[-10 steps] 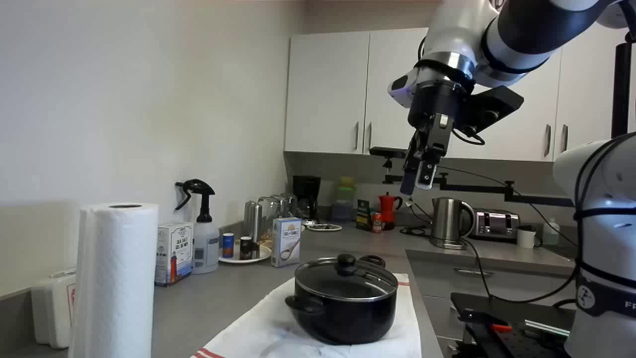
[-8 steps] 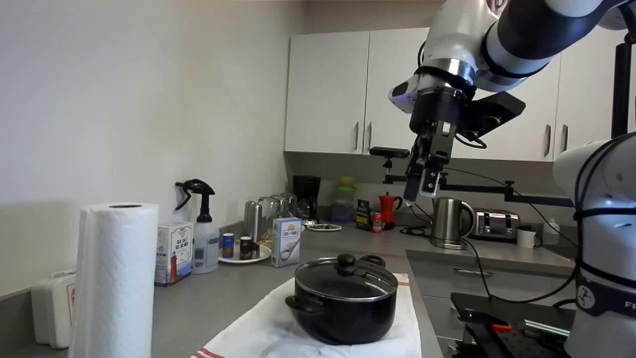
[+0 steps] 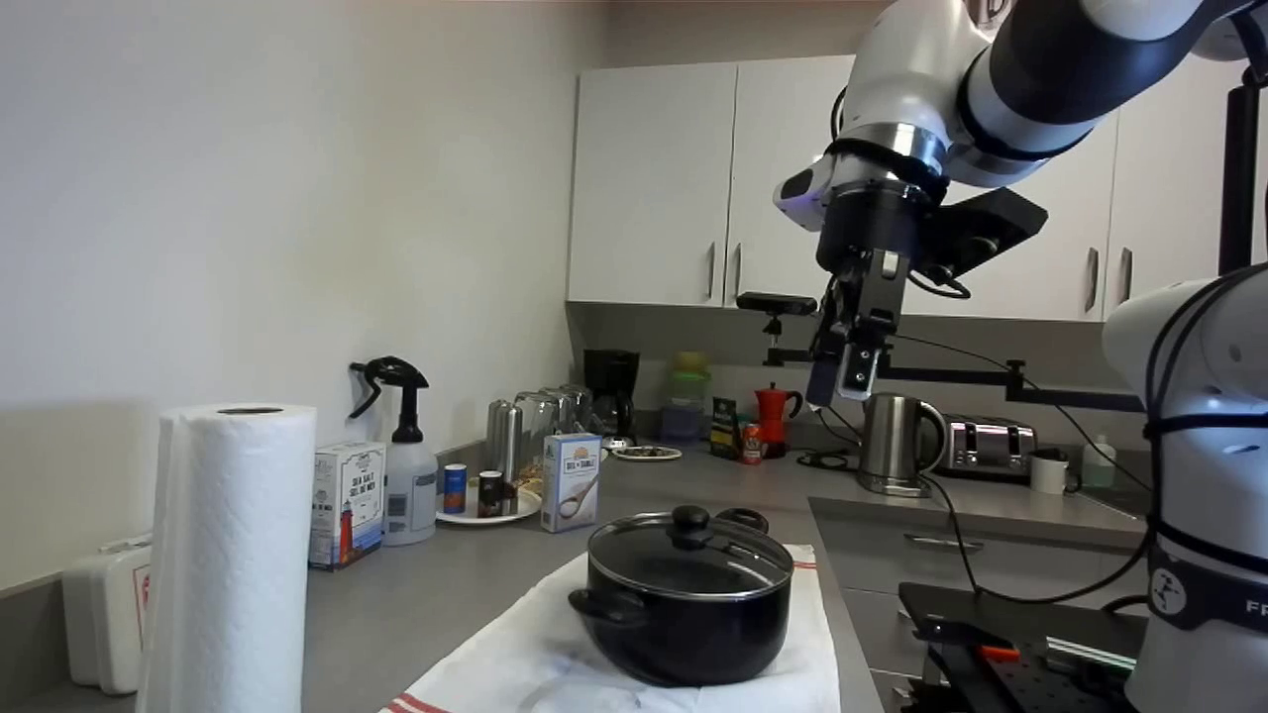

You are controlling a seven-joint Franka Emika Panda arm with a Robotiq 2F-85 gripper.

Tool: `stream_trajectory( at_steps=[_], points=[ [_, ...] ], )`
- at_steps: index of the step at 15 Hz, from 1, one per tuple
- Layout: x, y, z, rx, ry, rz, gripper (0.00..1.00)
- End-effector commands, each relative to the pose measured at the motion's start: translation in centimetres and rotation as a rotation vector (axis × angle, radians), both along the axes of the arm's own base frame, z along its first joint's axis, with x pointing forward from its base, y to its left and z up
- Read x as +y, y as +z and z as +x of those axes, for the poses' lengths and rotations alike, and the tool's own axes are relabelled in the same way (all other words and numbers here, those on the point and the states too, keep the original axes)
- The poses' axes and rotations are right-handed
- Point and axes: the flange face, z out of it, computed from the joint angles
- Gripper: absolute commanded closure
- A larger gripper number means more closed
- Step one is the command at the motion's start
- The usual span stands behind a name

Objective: Take the lid off the pot

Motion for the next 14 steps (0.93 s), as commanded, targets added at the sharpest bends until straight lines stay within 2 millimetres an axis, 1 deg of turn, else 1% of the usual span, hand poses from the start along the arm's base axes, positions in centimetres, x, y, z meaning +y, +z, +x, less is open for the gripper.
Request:
stream_trajectory(
  at_steps=[1, 4, 7, 11, 14],
  points=[
    [0.0, 0.1, 0.0, 0.001, 0.000, 0.000, 0.00],
    [0.0, 0.1, 0.0, 0.001, 0.000, 0.000, 0.00],
    [-0.9, 0.1, 1.1, -0.008, -0.042, -0.018, 0.00],
    [-3.8, -0.6, 3.0, -0.001, -0.155, -0.054, 0.00],
    [-6.6, -1.2, 4.6, 0.003, -0.266, -0.097, 0.00]
  ],
)
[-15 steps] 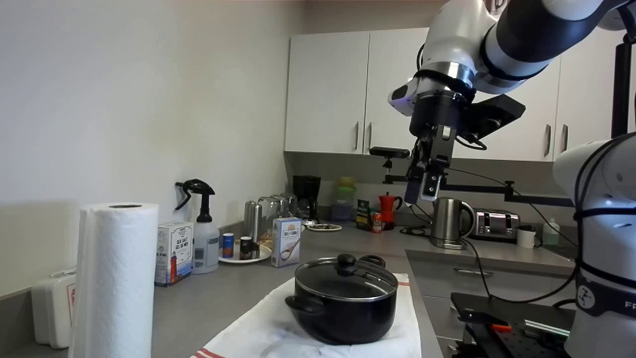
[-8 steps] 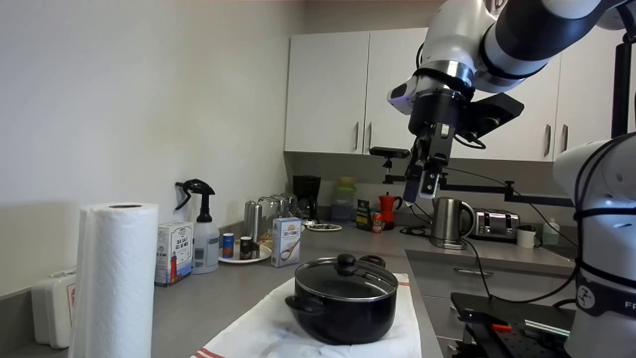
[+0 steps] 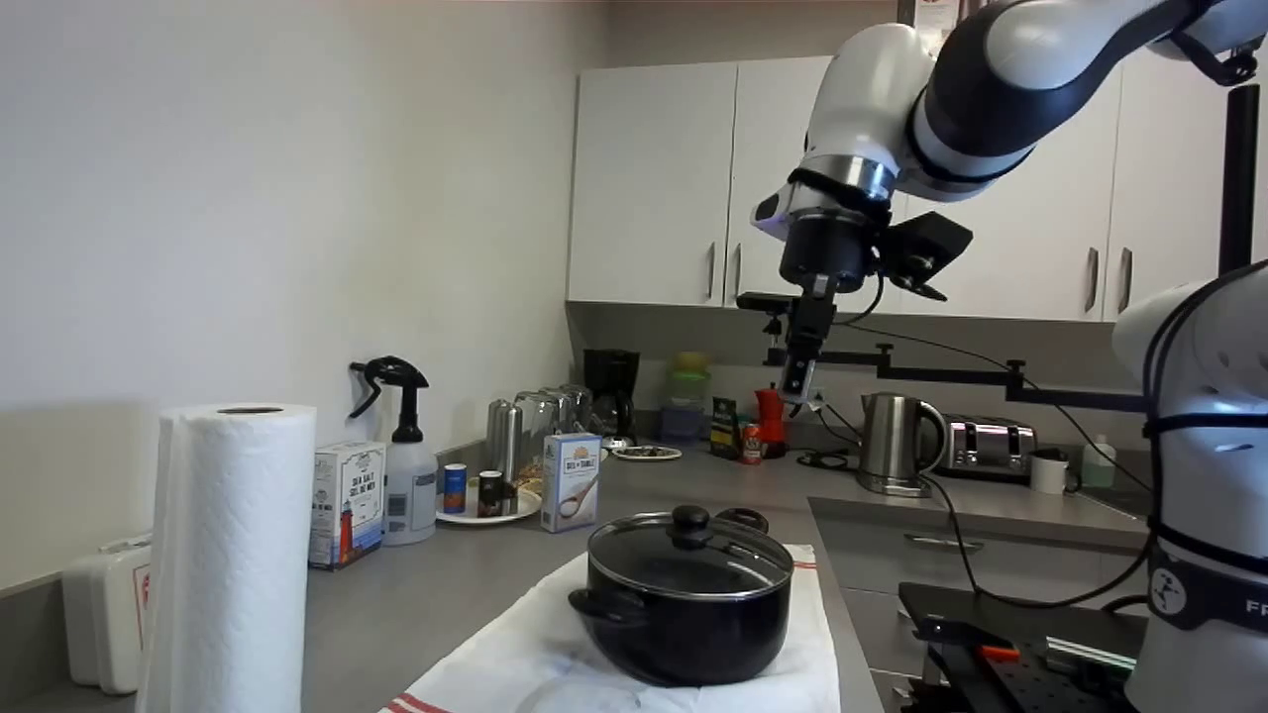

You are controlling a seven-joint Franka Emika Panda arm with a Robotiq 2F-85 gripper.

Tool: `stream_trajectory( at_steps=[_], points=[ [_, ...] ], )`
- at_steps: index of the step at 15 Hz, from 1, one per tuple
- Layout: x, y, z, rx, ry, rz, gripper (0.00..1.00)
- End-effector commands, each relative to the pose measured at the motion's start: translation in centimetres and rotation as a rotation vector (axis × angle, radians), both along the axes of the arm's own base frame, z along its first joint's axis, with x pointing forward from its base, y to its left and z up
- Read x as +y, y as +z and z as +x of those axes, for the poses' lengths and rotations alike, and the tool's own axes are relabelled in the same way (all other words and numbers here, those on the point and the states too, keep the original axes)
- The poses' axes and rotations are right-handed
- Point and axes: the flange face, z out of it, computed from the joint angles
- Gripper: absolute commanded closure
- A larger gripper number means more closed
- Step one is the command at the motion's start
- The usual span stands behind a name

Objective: Take the lid off the pot

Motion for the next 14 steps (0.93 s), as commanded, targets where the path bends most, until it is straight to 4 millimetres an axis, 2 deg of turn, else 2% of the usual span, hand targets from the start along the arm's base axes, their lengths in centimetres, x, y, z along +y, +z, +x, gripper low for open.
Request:
stream_trajectory(
  at_steps=[1, 4, 8, 14],
  points=[
    [-2.7, -0.8, 2.3, 0.009, -0.131, -0.063, 0.00],
    [-5.3, -1.2, 4.2, 0.053, -0.237, -0.112, 0.00],
    [-7.5, -2.0, 6.7, 0.099, -0.336, -0.158, 0.00],
    [-8.7, -4.9, 9.8, 0.185, -0.361, -0.140, 0.00]
  ],
)
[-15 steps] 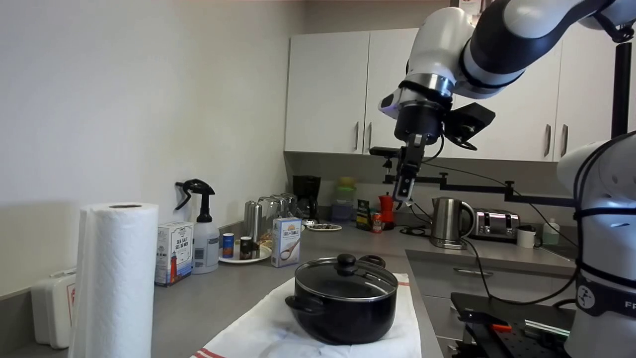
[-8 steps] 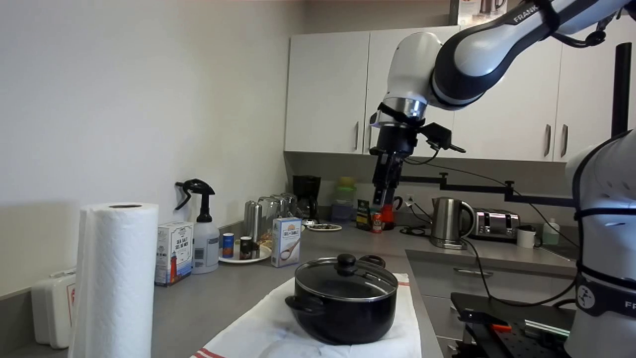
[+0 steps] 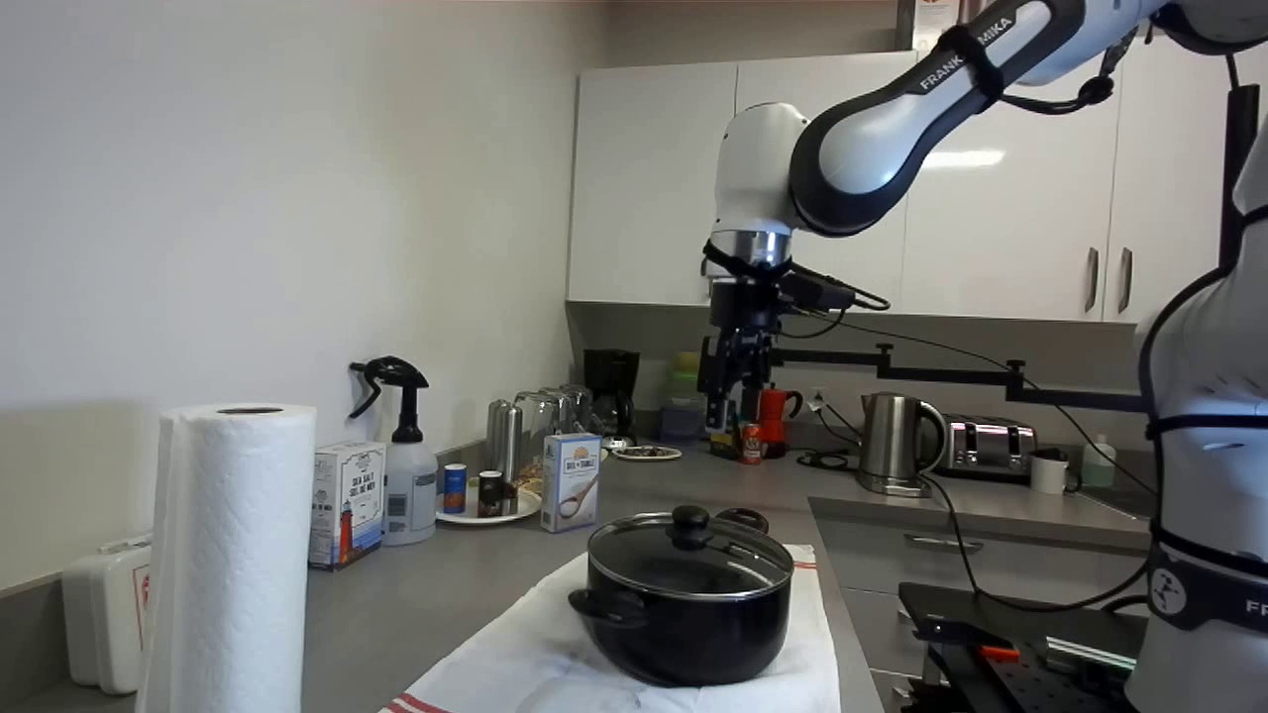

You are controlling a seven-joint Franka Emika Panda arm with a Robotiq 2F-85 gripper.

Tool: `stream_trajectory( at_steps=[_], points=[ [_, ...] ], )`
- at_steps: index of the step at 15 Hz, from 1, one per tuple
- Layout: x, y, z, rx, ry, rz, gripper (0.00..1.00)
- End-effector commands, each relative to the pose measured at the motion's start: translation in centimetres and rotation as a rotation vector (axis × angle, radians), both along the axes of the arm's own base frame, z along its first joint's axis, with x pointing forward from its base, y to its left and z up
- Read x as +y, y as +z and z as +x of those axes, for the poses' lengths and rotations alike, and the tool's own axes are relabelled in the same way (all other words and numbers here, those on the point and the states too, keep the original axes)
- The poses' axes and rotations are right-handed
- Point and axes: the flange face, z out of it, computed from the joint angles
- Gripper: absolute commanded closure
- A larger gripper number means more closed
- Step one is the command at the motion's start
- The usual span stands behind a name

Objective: Take the lid off the pot

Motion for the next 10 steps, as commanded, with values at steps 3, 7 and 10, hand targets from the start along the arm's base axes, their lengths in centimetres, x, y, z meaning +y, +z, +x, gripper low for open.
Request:
stream_trajectory(
  at_steps=[3, 7, 10],
  points=[
    [-0.8, -2.4, 3.2, 0.061, -0.021, 0.024, 0.00],
    [-1.4, -4.2, 4.1, 0.064, -0.023, 0.057, 0.00],
    [-2.0, -5.3, 4.7, 0.058, -0.028, 0.073, 0.00]
  ],
)
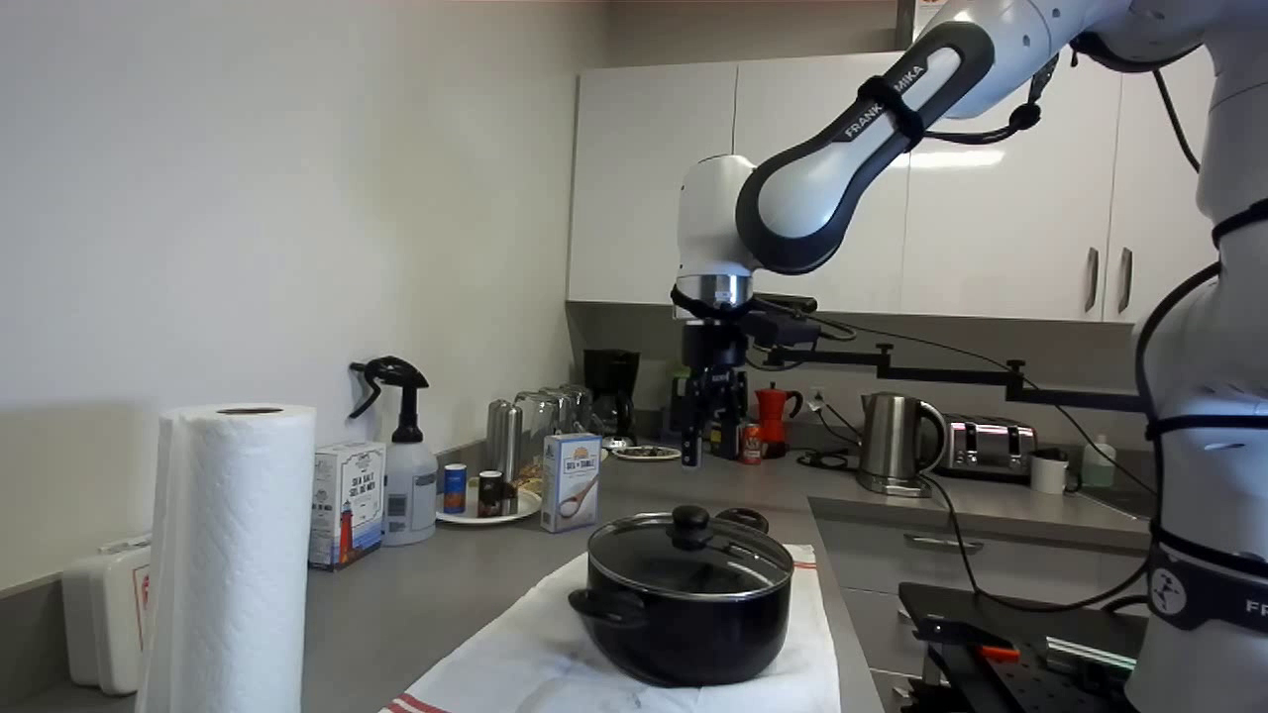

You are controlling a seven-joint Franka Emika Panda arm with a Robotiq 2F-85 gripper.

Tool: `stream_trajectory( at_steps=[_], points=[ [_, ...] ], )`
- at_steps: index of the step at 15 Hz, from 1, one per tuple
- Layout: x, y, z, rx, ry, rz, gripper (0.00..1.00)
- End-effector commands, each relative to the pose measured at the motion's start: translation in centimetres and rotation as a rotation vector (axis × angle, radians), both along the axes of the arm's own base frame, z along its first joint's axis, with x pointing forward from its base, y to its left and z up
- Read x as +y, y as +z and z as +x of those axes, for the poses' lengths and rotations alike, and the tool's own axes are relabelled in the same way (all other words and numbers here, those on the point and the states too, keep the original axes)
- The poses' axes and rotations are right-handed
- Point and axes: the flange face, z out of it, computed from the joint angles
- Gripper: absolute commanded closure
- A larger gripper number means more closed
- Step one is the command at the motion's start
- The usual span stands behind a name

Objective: Take the lid off the pot

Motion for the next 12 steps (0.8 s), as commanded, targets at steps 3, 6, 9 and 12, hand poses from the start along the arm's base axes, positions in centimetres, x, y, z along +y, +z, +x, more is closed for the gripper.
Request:
stream_trajectory(
  at_steps=[3, 6, 9, 12],
  points=[
    [-1.0, -1.9, 1.7, -0.015, -0.005, 0.045, 0.00],
    [-1.7, -3.2, 2.0, -0.017, -0.013, 0.059, 0.00],
    [-2.2, -4.3, 2.3, -0.017, -0.022, 0.067, 0.00],
    [-2.6, -5.3, 2.6, -0.013, -0.028, 0.070, 0.00]
  ],
)
